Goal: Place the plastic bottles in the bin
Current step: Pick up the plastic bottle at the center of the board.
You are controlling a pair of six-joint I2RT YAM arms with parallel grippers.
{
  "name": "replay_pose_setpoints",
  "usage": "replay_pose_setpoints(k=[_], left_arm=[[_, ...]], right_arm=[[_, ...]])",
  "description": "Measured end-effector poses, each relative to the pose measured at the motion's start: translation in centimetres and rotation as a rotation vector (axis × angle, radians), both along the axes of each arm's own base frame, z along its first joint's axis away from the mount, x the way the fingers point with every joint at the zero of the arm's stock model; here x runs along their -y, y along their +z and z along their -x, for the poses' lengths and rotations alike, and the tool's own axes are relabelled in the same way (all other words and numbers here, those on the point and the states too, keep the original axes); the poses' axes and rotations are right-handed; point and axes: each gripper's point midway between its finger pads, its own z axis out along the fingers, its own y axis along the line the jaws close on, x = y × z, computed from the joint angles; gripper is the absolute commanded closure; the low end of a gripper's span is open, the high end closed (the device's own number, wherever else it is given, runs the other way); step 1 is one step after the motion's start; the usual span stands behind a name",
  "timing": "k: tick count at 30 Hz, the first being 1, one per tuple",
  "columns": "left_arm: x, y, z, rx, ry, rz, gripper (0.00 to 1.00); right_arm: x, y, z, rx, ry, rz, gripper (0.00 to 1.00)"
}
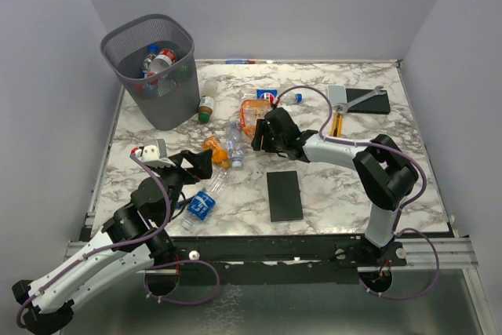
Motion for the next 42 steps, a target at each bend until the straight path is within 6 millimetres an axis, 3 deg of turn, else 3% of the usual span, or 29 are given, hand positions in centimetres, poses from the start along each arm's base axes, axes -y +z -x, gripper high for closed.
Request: replay_pose_setpoints(k=[13,20,24,27,31,35,38,42], left_arm=[[0.2,-0.8,-0.4,-0.022,0.008,-0.037,0.01],[0.3,-0.9,-0.4,-0.025,0.008,-0.041,0.01],[0.3,-0.9,-0.4,-0.024,0.008,-0.041,0.01],[0.3,-0.9,-0.4,-0.024,0.008,-0.044,0.01],[0.4,-0.6,-0.6,-0.022,0.001,-0.093,0.01],[1.7,1.5,-1.1,0.016,-0.061,-0.202,0.01],[3.8,3.6,-1.2,0.1,-0.181,-0.307,0.01],[6.7,4.5,-0.3,0.283,-0.405,-0.55,0.01]], right_arm=[[-0.3,-1.6,0.6,-0.042,0.026,0.004,0.55],[-0.1,-1.8,0.5,-0.043,0.037,0.015,0.78],[0.2,-1.2,1.1,-0.041,0.064,0.022,0.99],[1.5,1.0,2.7,-0.036,0.096,0.035,0.99],[2.9,7.0,5.8,0.008,0.191,-0.001,0.99],[4.4,12.2,9.5,0.035,0.293,-0.044,0.99],[5.5,13.9,12.6,-0.004,0.358,-0.054,0.99],[6.8,14.1,16.3,-0.109,0.431,-0.051,0.99]])
